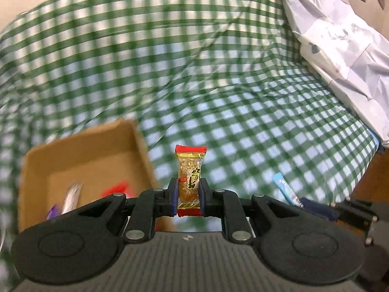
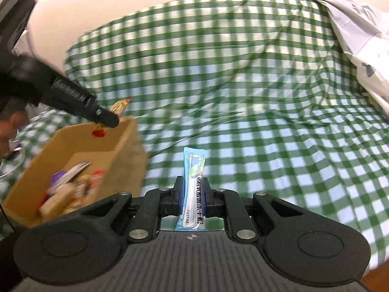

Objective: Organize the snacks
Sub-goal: 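Carry both snacks over the box and open both tools to drop them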

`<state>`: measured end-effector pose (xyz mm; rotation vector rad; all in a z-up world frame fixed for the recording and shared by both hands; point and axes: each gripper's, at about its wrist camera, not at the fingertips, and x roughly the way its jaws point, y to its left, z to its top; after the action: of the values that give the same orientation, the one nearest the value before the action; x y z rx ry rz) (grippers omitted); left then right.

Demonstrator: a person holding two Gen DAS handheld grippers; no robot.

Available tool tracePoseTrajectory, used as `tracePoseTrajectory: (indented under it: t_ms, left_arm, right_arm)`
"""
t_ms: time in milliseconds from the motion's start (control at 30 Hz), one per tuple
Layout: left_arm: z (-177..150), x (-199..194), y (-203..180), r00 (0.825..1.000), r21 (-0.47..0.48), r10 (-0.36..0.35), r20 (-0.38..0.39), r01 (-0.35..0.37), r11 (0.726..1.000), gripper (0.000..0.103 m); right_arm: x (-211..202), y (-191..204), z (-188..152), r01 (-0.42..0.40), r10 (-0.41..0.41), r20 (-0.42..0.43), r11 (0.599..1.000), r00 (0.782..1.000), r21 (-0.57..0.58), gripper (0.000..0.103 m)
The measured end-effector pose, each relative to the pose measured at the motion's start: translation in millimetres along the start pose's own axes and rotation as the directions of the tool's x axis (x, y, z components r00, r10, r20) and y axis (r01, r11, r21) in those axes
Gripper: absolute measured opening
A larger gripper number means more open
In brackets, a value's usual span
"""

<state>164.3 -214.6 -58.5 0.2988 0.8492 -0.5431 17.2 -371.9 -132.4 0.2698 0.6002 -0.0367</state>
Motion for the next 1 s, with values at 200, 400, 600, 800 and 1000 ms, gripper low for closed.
tracePoseTrajectory:
  t_ms: [200, 400, 600, 800, 1000]
  left_arm:
    - [-90, -67, 33, 0.995, -0.088, 0.089, -0.039, -0.093, 0.992, 0.019]
    - [-158, -112, 58, 0.988, -0.170, 0.144, -0.055, -0.151, 0.974, 0.019]
    - [-187, -145, 73, 0.988, -0.236, 0.153, -0.018, -0.153, 0.960, 0.019]
    - [-194, -157, 78, 0.990, -0.248, 0.141, 0.013, -0.134, 0.959, 0.019]
    - [-195, -158, 81, 0.989, -0.256, 0.143, 0.024, -0.132, 0.958, 0.019]
  right_arm:
    - [-51, 64, -26, -0.135, 0.135, -0.057, 0.991, 0.989, 0.005, 0.014]
    - [-80, 123, -41, -0.228, 0.220, -0.088, 0.969, 0.971, -0.095, 0.014]
    - [-105, 152, -48, -0.224, 0.215, -0.071, 0.961, 0.974, -0.163, 0.014]
    - [-113, 168, -53, -0.206, 0.195, -0.068, 0.954, 0.978, -0.217, 0.014]
    - [-114, 172, -52, -0.180, 0.167, -0.075, 0.956, 0.983, -0.230, 0.014]
